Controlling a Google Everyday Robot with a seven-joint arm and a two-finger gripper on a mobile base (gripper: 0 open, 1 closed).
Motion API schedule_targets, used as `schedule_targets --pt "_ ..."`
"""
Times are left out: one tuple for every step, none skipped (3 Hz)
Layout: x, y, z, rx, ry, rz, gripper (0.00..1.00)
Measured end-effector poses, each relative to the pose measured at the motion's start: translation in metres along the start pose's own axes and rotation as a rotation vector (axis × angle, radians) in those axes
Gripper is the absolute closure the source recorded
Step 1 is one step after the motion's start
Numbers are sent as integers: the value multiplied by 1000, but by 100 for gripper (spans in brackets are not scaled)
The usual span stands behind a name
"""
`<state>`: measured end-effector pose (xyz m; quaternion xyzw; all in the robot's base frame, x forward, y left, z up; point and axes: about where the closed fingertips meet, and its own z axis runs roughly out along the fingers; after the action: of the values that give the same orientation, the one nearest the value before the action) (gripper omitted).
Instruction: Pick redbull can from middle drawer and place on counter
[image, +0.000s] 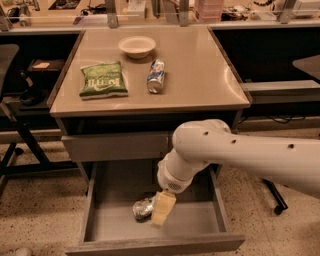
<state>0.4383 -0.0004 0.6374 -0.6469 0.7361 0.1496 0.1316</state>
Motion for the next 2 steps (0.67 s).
schedule_targets --pt "0 0 5 -7 -3 1 0" --pt "0 -2 14 19 17 -5 0"
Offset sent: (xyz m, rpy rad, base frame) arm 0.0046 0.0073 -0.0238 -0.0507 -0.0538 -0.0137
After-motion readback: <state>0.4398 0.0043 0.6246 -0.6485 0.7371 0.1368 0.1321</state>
